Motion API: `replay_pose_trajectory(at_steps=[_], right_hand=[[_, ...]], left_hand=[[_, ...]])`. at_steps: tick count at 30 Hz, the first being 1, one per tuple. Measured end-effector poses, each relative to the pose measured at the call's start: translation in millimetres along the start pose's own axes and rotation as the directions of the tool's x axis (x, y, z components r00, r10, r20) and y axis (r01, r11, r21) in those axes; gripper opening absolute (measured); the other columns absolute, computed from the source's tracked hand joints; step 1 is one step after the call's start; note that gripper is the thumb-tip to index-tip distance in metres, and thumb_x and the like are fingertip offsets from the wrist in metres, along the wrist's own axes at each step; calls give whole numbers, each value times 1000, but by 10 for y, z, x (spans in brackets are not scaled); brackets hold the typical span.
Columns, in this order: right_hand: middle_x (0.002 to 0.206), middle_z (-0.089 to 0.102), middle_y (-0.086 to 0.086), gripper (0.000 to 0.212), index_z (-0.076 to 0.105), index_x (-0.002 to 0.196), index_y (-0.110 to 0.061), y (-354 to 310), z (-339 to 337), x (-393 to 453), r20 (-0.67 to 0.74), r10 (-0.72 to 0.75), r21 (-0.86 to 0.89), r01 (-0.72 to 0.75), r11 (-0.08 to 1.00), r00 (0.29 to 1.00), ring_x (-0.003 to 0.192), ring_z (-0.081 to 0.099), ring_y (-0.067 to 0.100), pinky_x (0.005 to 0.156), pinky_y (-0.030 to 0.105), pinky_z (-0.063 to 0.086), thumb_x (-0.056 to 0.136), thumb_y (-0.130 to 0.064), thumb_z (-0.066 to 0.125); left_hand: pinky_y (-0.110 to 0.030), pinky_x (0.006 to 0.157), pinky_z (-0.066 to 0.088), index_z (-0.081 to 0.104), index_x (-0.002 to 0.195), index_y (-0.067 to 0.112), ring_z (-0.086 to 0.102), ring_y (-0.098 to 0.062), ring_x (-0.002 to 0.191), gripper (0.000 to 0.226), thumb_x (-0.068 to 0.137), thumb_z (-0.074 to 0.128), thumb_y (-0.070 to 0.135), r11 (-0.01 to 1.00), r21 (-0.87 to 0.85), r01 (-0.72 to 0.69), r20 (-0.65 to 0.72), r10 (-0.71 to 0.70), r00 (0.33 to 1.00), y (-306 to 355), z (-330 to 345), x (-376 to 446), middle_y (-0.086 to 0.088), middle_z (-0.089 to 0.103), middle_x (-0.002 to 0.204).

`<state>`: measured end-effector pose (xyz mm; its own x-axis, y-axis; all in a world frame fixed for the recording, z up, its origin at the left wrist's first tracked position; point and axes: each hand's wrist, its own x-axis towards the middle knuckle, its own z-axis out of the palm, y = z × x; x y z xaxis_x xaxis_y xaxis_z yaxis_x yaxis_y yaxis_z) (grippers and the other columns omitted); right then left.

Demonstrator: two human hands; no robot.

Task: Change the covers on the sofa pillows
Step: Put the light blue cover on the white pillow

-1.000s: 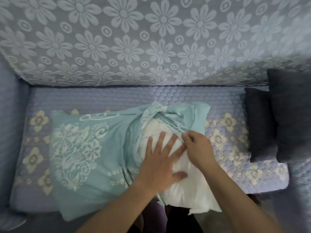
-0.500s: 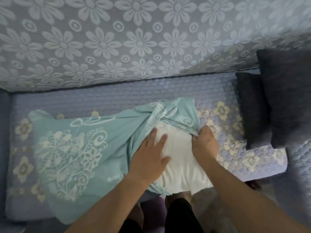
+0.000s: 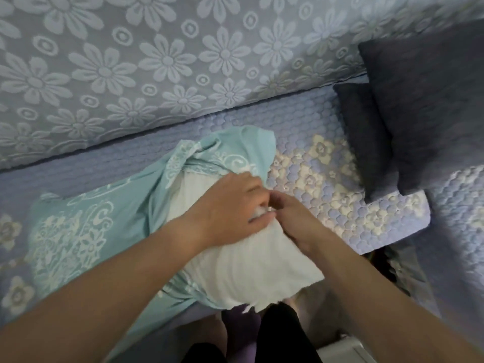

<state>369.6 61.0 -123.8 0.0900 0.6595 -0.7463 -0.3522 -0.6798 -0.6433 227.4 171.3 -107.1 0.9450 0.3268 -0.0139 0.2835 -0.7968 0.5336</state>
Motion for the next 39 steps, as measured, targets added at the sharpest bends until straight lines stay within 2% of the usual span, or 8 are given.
replay_pose_trajectory(at_steps=[3,8,15,21,25,28,33,39], right_hand=[[98,72,-2,33,71,101,-19,131,115,53,-173,-81,-153,55,987,982,84,68,4,80,19,53,84,7,62],[67,50,-4,27,52,70,-16,434,369,274,-389,-225,-388,62,919,893,62,45,11,60,28,40,84,-21,75],[104,55,5,17,49,102,-15,949,-110,280,-530,-364,-738,-205,643,766,88,53,28,67,35,38,88,-5,51],[132,47,6,49,45,134,-20,1325,92,-136,-615,153,-374,-457,807,774,98,55,24,78,36,48,87,-11,56],[115,55,-4,46,55,123,-24,976,51,-484,-677,-214,-463,-181,868,705,90,54,16,70,31,38,83,0,56],[92,66,-5,21,60,104,-21,623,21,-373,-744,1,-39,-45,998,668,80,62,16,59,27,43,90,-7,56],[95,76,6,14,67,105,-19,409,94,-372,-450,221,397,-28,917,865,88,73,27,79,40,61,93,-21,60],[87,75,-2,18,67,101,-20,245,104,-351,-432,86,284,45,958,898,79,72,20,66,33,57,102,-14,50]], left_hand=[[-38,97,41,64,107,20,53,-20,99,51,92,46,65,956,104,-275,280,237,930,212,-12,-215,1,59,106],[-43,91,46,50,122,20,57,-27,96,68,89,38,78,933,243,-265,515,108,851,117,160,-531,-7,60,110],[-45,98,40,28,157,34,61,-29,112,82,88,15,77,907,390,-160,495,-60,867,11,144,-390,-6,68,123],[-42,96,37,40,152,37,58,-27,109,73,89,27,73,853,518,-68,422,-185,888,-225,131,-395,0,69,120],[-46,100,35,53,144,22,56,-34,111,68,92,38,63,894,447,40,296,-190,936,-32,258,-289,-9,64,127],[-61,116,25,41,152,18,36,-41,143,66,94,49,49,949,317,-1,242,-80,967,463,409,-287,-12,41,157],[-67,115,21,46,150,33,29,-33,150,69,87,60,57,971,220,-91,153,58,987,581,424,-517,1,38,161],[-57,104,33,49,142,33,51,-37,121,61,82,44,23,772,567,-288,375,69,924,67,690,-406,-7,53,143]])
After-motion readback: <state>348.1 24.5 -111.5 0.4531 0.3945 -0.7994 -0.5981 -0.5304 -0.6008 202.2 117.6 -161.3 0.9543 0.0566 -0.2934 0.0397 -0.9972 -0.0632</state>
